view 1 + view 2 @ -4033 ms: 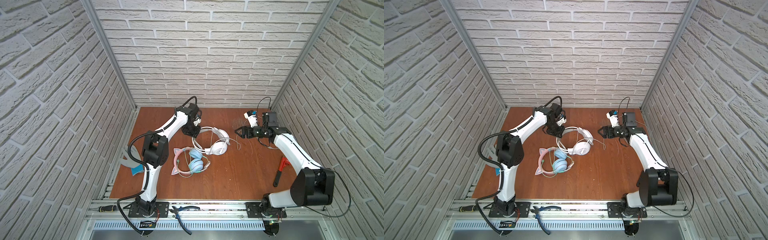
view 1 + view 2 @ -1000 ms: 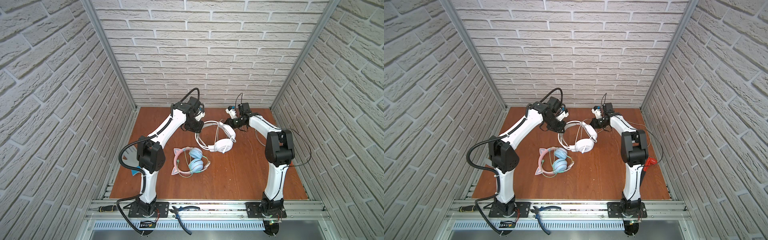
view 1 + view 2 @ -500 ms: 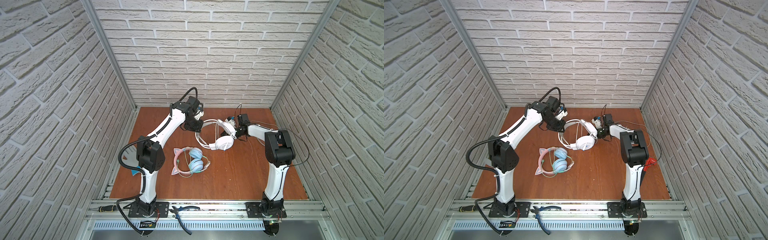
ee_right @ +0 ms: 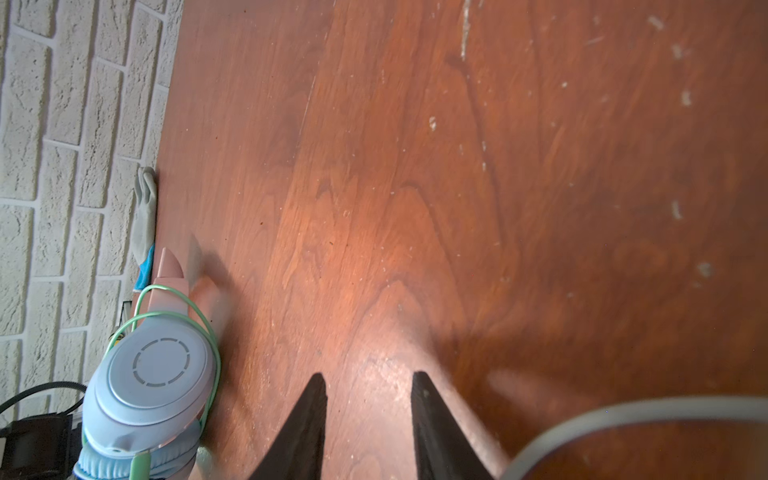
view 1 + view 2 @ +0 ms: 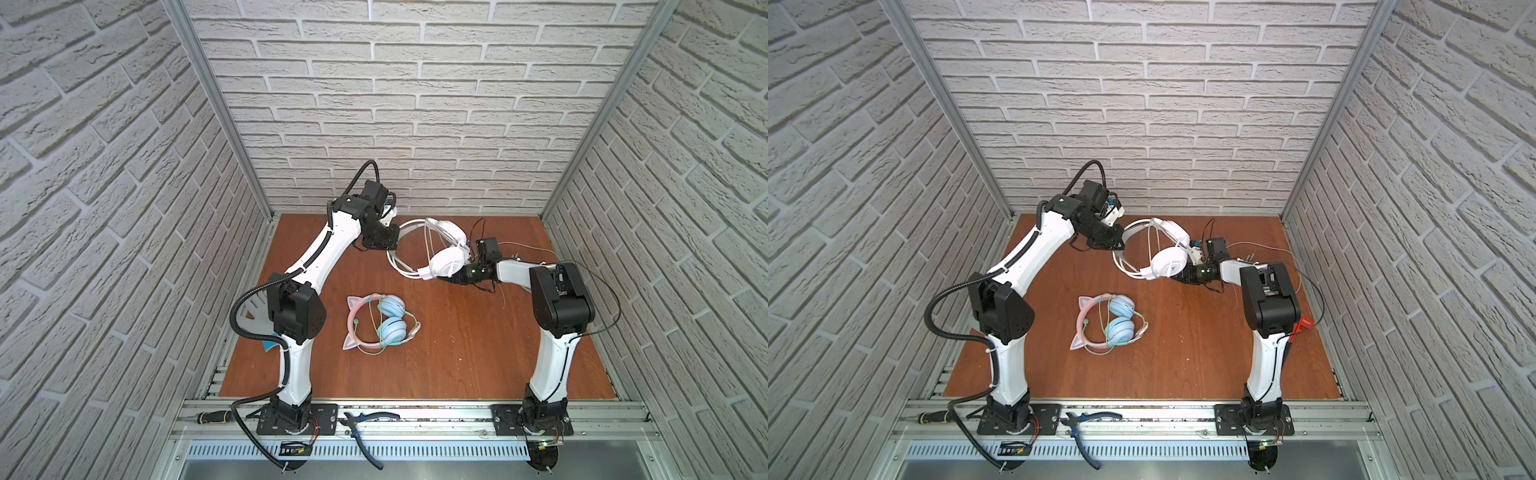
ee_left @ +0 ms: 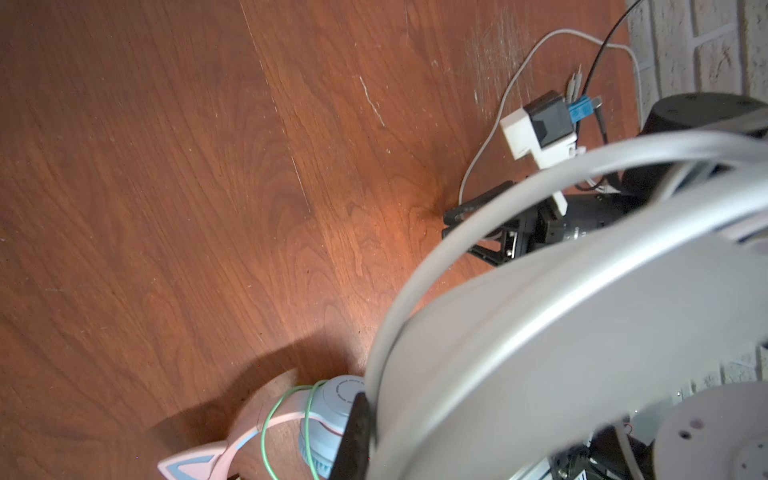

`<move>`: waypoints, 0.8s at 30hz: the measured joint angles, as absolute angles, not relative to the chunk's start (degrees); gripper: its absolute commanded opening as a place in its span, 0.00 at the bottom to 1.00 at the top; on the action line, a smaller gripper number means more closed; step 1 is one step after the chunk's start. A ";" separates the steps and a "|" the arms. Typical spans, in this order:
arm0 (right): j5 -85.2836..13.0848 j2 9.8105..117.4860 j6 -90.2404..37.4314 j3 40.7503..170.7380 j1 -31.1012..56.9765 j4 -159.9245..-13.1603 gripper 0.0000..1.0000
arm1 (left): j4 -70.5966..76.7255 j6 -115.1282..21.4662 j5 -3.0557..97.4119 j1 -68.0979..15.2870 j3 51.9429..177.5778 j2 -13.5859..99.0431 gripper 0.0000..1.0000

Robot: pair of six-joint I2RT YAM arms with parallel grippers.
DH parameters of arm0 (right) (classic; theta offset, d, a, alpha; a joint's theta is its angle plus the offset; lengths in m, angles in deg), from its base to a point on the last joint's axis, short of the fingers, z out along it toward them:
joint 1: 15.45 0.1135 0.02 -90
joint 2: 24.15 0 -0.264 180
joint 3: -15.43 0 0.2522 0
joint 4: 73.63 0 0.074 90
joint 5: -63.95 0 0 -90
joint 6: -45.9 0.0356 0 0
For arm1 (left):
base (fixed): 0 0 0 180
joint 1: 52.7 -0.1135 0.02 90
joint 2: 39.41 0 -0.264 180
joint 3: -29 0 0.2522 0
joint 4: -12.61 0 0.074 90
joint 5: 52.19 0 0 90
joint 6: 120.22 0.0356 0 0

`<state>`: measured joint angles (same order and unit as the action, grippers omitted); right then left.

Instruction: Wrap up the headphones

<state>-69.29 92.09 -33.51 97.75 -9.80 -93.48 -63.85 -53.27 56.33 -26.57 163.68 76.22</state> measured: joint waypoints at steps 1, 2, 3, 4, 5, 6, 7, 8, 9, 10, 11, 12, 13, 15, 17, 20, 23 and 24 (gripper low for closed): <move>-69.44 92.07 -33.54 97.72 -9.66 -93.35 0.37 | -63.50 -53.86 56.33 -26.74 163.68 76.22 0.00; -69.47 92.09 -33.56 97.66 -9.51 -93.20 0.37 | -63.24 -54.39 56.31 -26.91 163.68 76.26 0.00; -69.51 92.07 -33.58 97.46 -9.31 -93.09 0.37 | -62.96 -54.82 56.29 -27.11 163.68 76.26 0.00; -69.57 92.01 -33.58 97.05 -9.10 -92.87 0.37 | -62.65 -55.33 56.31 -27.31 163.68 76.26 0.00; -69.64 91.98 -33.60 96.63 -8.88 -92.80 0.37 | -62.41 -55.79 56.33 -27.48 163.68 76.26 0.00; -69.71 91.96 -33.62 96.08 -8.64 -92.74 0.37 | -62.13 -56.16 56.33 -27.68 163.68 76.26 0.00; -69.71 91.96 -33.75 95.65 -8.37 -92.82 0.37 | -61.84 -56.62 56.33 -27.90 163.68 76.26 0.00; -69.75 91.96 -33.86 95.25 -8.16 -92.91 0.37 | -61.62 -57.03 56.29 -28.03 163.68 76.33 0.00; -69.99 91.96 -34.02 94.99 -7.92 -93.11 0.37 | -61.36 -57.38 56.31 -28.23 163.68 76.42 0.00; -70.08 91.96 -34.21 94.95 -7.68 -93.17 0.37 | -61.14 -57.56 56.31 -28.34 163.68 76.57 0.00; -70.08 91.94 -34.34 94.95 -7.52 -93.17 0.37 | -61.05 -57.86 56.31 -28.47 163.81 76.79 0.00; -70.10 91.92 -34.56 94.86 -7.33 -93.15 0.37 | -60.81 -58.21 56.31 -28.60 163.92 77.01 0.00; -70.23 91.81 -34.76 94.66 -7.13 -93.15 0.37 | -60.62 -58.45 56.31 -28.73 164.01 77.16 0.00; -70.32 91.20 -35.26 94.07 -6.80 -93.55 0.37 | -60.42 -58.87 56.31 -28.97 164.38 77.49 0.00; -70.45 90.52 -35.92 93.68 -6.43 -94.24 0.37 | -60.11 -59.15 56.29 -29.19 165.02 77.84 0.00; -70.49 89.78 -37.01 93.61 -5.95 -95.40 0.37 | -59.61 -59.85 56.16 -29.49 166.15 78.47 0.00; -70.49 89.27 -37.80 93.53 -5.75 -96.87 0.37 | -59.20 -60.53 55.70 -29.89 166.44 79.00 0.00; -70.49 89.03 -38.13 93.44 -5.69 -97.22 0.36 | -59.02 -60.86 55.48 -30.06 166.44 79.26 0.00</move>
